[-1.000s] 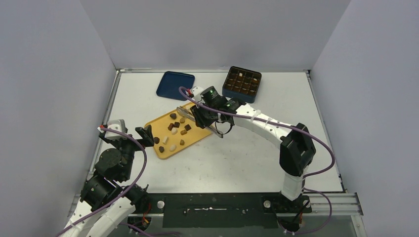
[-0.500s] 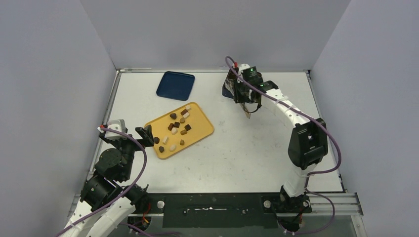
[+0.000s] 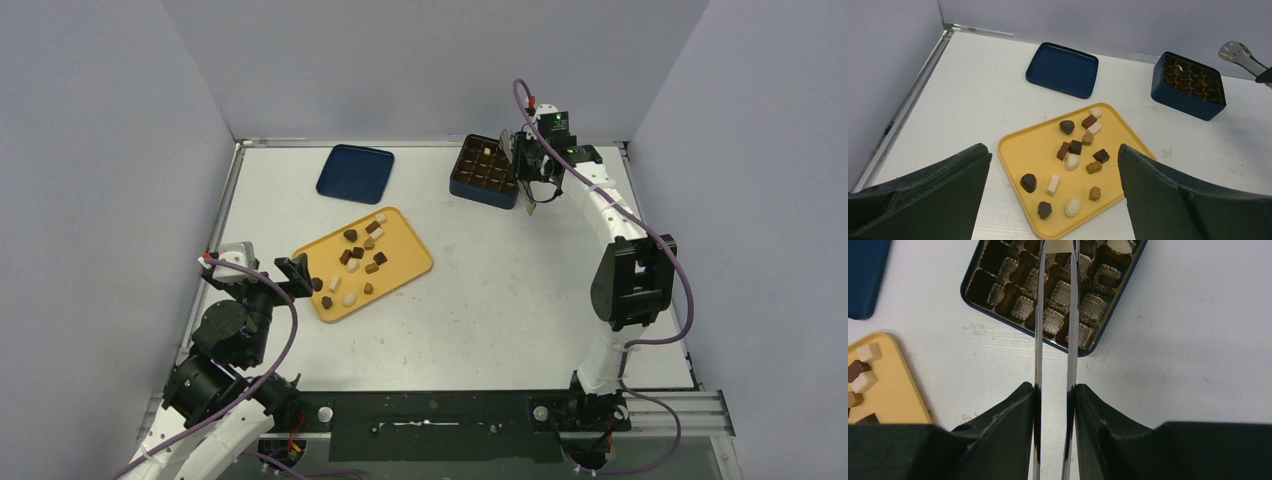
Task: Pack the chocolate
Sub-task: Place the fake chocolate in the packing box.
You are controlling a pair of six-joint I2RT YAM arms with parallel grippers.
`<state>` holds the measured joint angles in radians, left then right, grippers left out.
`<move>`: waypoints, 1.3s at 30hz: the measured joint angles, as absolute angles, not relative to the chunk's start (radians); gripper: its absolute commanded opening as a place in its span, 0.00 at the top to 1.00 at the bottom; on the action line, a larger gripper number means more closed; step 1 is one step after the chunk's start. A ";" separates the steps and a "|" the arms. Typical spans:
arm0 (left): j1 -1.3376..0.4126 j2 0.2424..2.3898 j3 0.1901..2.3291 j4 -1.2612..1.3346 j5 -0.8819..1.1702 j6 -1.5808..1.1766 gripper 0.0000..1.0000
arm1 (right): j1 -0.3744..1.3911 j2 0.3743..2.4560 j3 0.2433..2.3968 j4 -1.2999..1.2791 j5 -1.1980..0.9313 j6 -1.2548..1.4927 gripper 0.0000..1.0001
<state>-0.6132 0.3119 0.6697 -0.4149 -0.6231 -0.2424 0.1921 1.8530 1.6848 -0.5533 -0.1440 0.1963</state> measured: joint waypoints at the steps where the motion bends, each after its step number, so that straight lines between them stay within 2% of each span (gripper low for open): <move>1: -0.613 0.312 0.670 -0.415 -0.623 -0.243 0.03 | 0.187 1.860 1.687 -0.554 -0.147 0.197 0.69; 22: -0.613 0.314 0.670 -0.414 -0.607 -0.242 0.03 | 0.163 2.034 1.741 -0.546 -0.168 0.207 0.65; 27: -0.613 0.315 0.670 -0.414 -0.604 -0.242 0.03 | 0.157 2.046 1.753 -0.543 -0.168 0.207 0.61; 39: -0.613 0.319 0.670 -0.415 -0.604 -0.242 0.03 | 0.156 2.059 1.766 -0.543 -0.160 0.207 0.60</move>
